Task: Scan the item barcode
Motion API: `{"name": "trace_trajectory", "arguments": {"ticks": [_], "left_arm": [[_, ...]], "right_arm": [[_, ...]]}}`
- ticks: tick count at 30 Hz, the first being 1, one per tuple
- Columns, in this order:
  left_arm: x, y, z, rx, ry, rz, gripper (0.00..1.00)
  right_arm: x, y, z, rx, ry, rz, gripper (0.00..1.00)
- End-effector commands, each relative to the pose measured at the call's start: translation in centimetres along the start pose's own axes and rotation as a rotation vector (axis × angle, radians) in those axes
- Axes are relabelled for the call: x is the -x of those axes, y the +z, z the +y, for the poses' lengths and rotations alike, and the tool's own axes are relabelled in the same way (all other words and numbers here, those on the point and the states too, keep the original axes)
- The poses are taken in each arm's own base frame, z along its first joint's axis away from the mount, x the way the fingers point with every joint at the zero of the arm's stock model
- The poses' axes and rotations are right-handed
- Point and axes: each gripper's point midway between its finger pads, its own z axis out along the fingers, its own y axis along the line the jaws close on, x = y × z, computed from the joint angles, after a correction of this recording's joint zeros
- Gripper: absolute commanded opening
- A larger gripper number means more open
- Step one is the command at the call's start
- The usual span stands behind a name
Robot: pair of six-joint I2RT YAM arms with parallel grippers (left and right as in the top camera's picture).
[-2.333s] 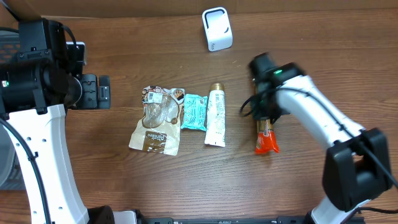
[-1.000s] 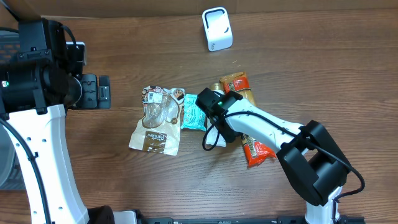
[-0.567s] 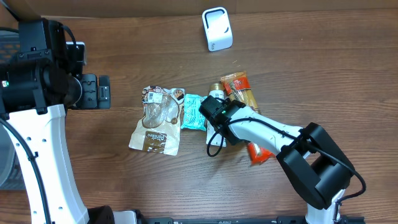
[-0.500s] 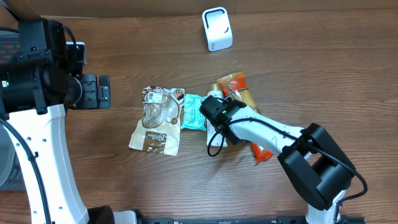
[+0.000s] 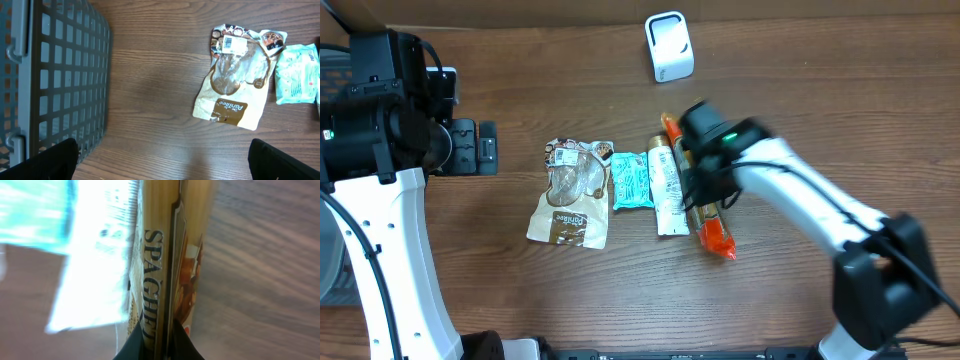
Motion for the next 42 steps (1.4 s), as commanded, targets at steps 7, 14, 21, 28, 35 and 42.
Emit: {"name": "trace_trajectory", "arguments": {"ticks": [7,14,21,28,35,42], "left_arm": [[0.0,0.1,0.0,-0.003,0.015,0.003,1.0],[0.0,0.1,0.0,-0.003,0.015,0.003,1.0],[0.0,0.1,0.0,-0.003,0.015,0.003,1.0],[0.0,0.1,0.0,-0.003,0.015,0.003,0.99],[0.0,0.1,0.0,-0.003,0.015,0.003,1.0],[0.0,0.1,0.0,-0.003,0.015,0.003,1.0]], "right_arm": [[1.0,-3.3,0.3,0.687,0.056,-0.15,0.04],[-0.1,2.1,-1.3,0.728,0.156,-0.15,0.07],[0.0,3.9,-6.8,0.501,0.286,-0.161,0.52],[-0.5,3.3,-8.3,0.466,0.254,-0.155,0.55],[-0.6,2.8,-5.1,0.503,0.134,-0.113,0.69],[-2.4,3.9,-0.7,0.581,0.056,-0.05,0.77]]}}
